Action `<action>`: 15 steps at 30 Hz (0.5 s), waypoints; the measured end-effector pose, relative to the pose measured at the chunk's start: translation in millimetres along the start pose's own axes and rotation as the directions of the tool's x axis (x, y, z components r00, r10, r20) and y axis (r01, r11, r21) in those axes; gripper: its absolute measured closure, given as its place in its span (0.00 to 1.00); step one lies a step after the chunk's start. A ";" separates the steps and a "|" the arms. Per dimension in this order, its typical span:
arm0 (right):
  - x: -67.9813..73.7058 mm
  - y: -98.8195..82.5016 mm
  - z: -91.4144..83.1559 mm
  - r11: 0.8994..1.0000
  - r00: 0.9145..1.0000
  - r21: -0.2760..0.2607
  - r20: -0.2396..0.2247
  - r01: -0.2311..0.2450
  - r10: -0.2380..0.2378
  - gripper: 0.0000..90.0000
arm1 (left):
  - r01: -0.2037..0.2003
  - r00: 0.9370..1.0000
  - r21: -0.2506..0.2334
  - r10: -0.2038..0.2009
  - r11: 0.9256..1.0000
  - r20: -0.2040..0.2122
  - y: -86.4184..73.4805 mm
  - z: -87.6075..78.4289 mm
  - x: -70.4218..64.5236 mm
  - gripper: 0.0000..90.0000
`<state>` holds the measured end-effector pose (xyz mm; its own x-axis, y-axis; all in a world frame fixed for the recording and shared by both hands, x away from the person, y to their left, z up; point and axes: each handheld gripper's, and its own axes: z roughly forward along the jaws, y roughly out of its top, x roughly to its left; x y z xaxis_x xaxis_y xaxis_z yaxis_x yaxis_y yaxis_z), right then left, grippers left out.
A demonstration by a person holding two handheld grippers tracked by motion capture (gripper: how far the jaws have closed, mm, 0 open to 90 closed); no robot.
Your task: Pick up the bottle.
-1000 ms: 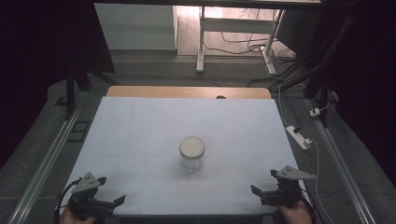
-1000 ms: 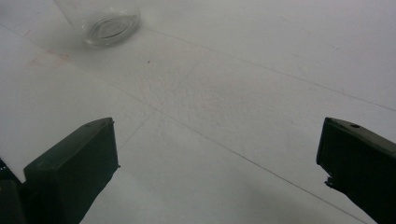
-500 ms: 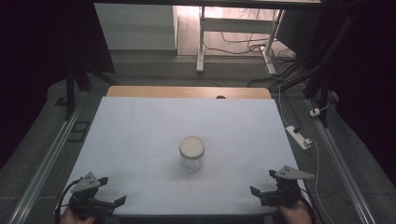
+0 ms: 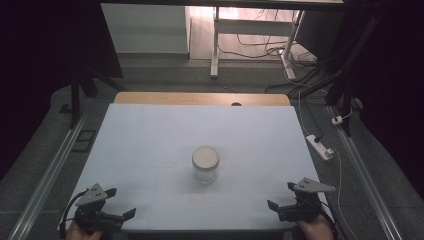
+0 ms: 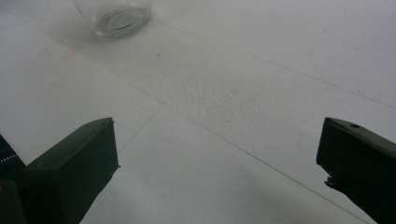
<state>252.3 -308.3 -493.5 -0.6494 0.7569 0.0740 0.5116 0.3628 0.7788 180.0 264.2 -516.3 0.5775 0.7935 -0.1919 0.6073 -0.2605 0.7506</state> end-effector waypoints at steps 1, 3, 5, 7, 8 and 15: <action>0.0 0.1 0.1 1.000 1.000 0.001 0.000 0.001 -0.001 0.00 | 0.000 1.000 -0.006 0.000 1.000 0.005 0.6 0.1 0.1 0.00; 0.2 0.1 0.2 1.000 1.000 0.001 0.001 0.002 -0.002 0.00 | -0.002 1.000 -0.013 0.002 1.000 0.010 1.4 0.2 -0.1 0.00; 0.3 0.1 0.2 1.000 1.000 0.001 0.001 0.003 -0.003 0.00 | -0.007 1.000 -0.016 0.007 1.000 0.008 2.3 0.4 -0.5 0.00; 0.2 0.1 0.2 1.000 1.000 0.001 0.000 0.003 -0.003 0.00 | -0.013 1.000 -0.019 0.013 1.000 0.007 3.5 0.6 -0.9 0.00; 0.2 0.0 0.2 1.000 1.000 0.002 -0.001 0.003 -0.003 0.00 | -0.015 1.000 -0.020 0.015 1.000 0.005 4.0 0.9 -1.3 0.00; 0.8 0.1 0.8 1.000 1.000 0.006 -0.004 0.011 -0.011 0.00 | -0.039 0.998 -0.023 0.040 0.999 0.048 8.3 6.3 -1.1 0.00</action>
<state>252.2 -307.2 -493.8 -0.6568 0.7510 0.0679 0.5079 0.3741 0.7760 187.8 257.7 -513.9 0.6269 0.7550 -0.1923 0.5718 -0.2782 0.7718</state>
